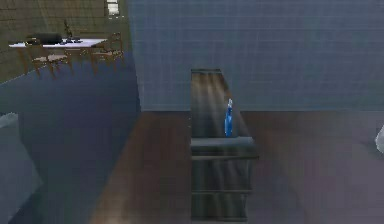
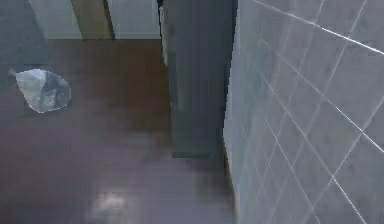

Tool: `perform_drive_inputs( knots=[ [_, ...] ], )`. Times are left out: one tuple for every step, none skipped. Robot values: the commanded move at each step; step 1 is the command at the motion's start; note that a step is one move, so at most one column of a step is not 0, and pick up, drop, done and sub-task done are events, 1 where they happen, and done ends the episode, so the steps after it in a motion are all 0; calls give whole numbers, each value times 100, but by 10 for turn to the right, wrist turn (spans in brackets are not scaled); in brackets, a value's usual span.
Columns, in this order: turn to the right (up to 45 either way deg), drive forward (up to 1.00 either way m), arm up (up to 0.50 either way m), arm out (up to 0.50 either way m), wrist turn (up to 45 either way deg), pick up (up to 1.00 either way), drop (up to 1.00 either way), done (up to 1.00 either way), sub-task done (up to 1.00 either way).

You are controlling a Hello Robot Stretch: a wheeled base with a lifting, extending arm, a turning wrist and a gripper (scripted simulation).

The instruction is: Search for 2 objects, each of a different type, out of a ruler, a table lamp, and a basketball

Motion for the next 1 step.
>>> perform_drive_inputs(
  knots=[
    [0,10,0,0,0,0,0,0,0]
  ],
)
